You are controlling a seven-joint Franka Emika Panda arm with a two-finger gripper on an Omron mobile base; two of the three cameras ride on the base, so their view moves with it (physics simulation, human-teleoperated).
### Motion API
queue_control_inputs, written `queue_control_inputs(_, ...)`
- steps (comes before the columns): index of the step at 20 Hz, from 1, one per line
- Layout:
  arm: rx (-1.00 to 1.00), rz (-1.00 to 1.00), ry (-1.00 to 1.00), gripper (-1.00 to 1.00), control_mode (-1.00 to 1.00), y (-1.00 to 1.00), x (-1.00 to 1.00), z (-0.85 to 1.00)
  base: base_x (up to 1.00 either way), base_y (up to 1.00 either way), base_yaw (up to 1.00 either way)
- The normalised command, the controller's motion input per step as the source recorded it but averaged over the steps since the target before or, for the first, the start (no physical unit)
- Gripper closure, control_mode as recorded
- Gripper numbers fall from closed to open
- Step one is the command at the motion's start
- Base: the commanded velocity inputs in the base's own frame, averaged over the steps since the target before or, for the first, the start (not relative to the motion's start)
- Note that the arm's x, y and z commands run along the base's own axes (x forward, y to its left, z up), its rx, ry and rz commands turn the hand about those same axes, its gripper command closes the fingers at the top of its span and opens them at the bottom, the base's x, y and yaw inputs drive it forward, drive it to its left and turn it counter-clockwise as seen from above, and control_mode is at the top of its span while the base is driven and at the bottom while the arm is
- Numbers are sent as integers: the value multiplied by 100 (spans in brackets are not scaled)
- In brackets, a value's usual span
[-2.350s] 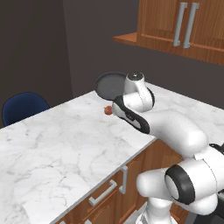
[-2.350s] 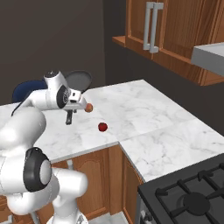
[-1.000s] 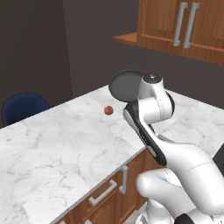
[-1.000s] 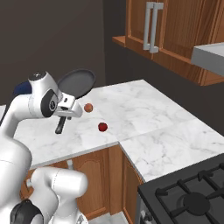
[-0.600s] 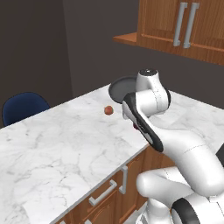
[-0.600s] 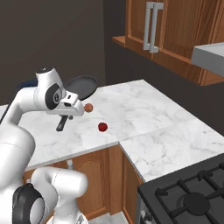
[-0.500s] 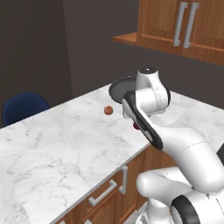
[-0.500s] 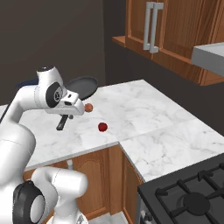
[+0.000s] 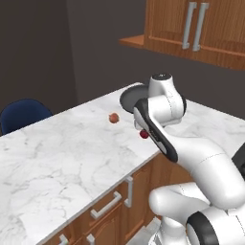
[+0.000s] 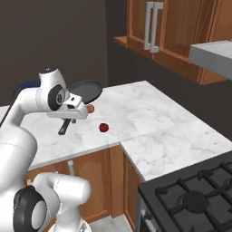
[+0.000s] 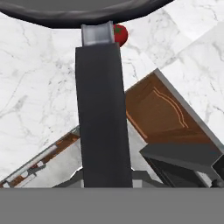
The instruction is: Place the pan on the rear left burner on the stove. Then place the tomato and the onion in the pan and turn on the rear left burner.
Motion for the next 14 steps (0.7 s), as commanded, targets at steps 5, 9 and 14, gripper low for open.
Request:
queue_control_inputs(5,0,0,0,100,100,0,0,0,-15,-24,-2)
queue_control_inputs(9,0,0,0,100,100,0,0,0,1,-1,-12)
queue_control_inputs(14,0,0,0,100,100,0,0,0,1,0,-24)
